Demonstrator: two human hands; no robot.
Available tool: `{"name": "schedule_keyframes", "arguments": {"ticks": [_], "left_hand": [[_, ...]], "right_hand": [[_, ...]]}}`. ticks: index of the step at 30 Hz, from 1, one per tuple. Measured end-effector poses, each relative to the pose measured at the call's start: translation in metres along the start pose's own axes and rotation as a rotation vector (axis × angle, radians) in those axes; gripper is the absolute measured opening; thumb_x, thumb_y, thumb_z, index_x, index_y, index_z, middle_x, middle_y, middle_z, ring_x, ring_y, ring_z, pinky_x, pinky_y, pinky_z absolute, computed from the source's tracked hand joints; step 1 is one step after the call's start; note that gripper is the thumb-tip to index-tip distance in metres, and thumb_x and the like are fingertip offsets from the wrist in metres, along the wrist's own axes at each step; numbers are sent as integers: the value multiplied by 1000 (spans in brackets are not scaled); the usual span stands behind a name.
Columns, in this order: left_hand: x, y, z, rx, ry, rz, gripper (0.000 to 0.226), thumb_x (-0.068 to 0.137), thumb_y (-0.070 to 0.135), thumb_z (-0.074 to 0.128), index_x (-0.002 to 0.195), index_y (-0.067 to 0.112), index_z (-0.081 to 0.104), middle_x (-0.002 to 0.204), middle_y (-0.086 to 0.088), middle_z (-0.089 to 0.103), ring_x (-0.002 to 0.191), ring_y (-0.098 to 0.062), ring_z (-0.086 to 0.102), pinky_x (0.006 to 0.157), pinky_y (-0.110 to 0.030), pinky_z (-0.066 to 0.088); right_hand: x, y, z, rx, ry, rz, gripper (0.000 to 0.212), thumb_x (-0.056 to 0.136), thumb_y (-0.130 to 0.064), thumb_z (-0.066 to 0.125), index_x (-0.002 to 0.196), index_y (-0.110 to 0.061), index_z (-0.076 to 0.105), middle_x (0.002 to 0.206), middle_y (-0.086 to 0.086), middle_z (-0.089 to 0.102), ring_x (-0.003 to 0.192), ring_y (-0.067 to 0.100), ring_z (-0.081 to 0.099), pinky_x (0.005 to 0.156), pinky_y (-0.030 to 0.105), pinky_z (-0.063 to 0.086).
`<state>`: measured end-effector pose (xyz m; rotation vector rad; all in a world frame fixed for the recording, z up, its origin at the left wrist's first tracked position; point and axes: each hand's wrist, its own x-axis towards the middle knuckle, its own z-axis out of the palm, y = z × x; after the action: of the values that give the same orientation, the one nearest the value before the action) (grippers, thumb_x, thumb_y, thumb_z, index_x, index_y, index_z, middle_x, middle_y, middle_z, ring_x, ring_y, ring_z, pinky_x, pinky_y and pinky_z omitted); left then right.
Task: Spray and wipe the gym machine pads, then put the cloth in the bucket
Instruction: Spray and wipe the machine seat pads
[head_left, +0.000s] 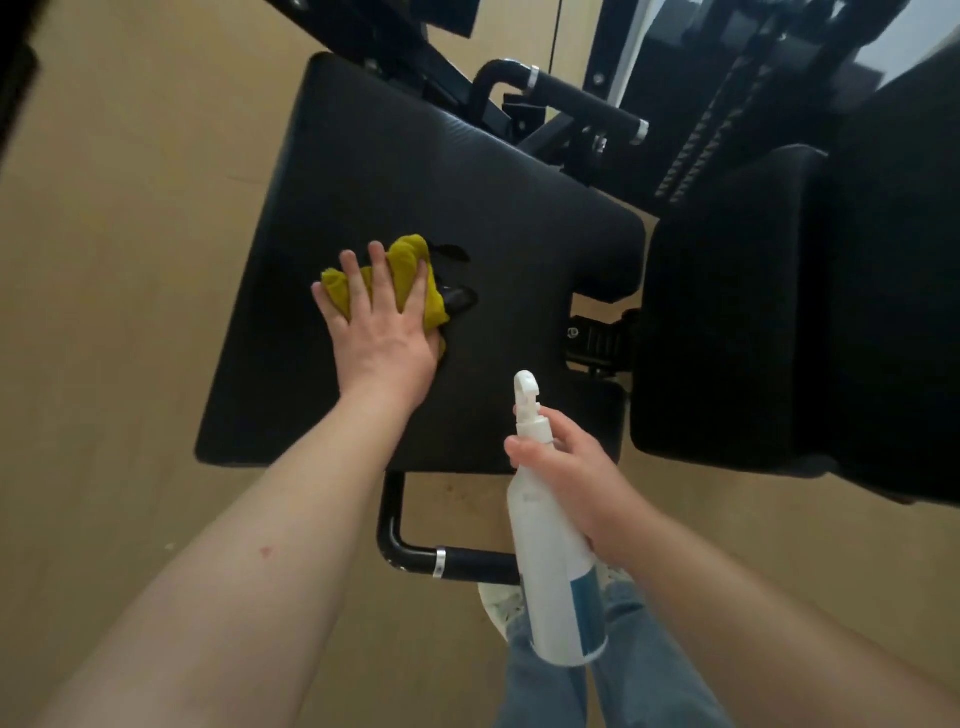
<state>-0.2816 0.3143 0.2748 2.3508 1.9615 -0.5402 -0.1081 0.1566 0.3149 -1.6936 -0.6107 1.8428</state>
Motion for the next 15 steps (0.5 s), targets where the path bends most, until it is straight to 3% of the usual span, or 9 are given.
{"name": "schedule_keyframes", "arguments": {"ticks": [3, 5, 7, 9, 11, 13, 15], "left_hand": [[-38, 29, 16, -29, -22, 150, 78, 102, 59, 31, 161, 34, -13, 167, -16, -26, 154, -44, -20, 118, -69, -11], [-67, 52, 28, -74, -75, 274, 85, 103, 57, 29, 154, 29, -33, 165, -15, -33, 153, -42, -25, 118, -68, -15], [-91, 74, 41, -124, -145, 376, 98, 104, 54, 32, 135, 25, -56, 160, -11, -41, 150, -37, -34, 118, -65, -20], [-106, 80, 49, -121, -158, 472, 95, 104, 54, 33, 140, 26, -50, 162, -8, -39, 149, -32, -37, 117, -61, -24], [-111, 66, 50, -106, -161, 523, 84, 105, 53, 31, 147, 29, -38, 164, -6, -36, 149, -29, -36, 117, -59, -26], [-113, 46, 49, -95, -140, 477, 79, 107, 46, 33, 151, 31, -31, 162, -7, -38, 150, -29, -34, 117, -59, -25], [-115, 23, 49, -83, -113, 384, 82, 107, 41, 40, 156, 33, -24, 160, -10, -41, 150, -30, -35, 116, -60, -26]], "right_hand": [[-3, -12, 1, 14, -5, -26, 31, 98, -33, 69, 126, -44, 60, 104, 1, 70, 87, 14, 69, 73, 29, 55], [-5, -16, -2, 25, -18, -47, 26, 99, -29, 68, 123, -40, 64, 99, 2, 73, 83, 17, 72, 73, 32, 60], [-8, -18, -7, 30, -8, -64, 22, 100, -27, 66, 119, -39, 66, 95, -2, 76, 83, 16, 75, 73, 31, 63], [-10, -16, -10, 55, 8, -59, 20, 100, -27, 66, 115, -39, 67, 93, -4, 77, 82, 13, 76, 72, 31, 63], [-11, -12, -5, 72, 5, -31, 20, 100, -26, 66, 117, -35, 68, 97, 1, 77, 82, 17, 76, 77, 40, 63], [-12, -7, 4, 35, -11, -12, 21, 99, -28, 67, 119, -33, 68, 100, 5, 76, 85, 22, 74, 82, 47, 63], [-12, -3, 19, -26, -36, -3, 23, 98, -31, 69, 119, -38, 67, 99, 2, 75, 86, 22, 74, 83, 45, 63]]}}
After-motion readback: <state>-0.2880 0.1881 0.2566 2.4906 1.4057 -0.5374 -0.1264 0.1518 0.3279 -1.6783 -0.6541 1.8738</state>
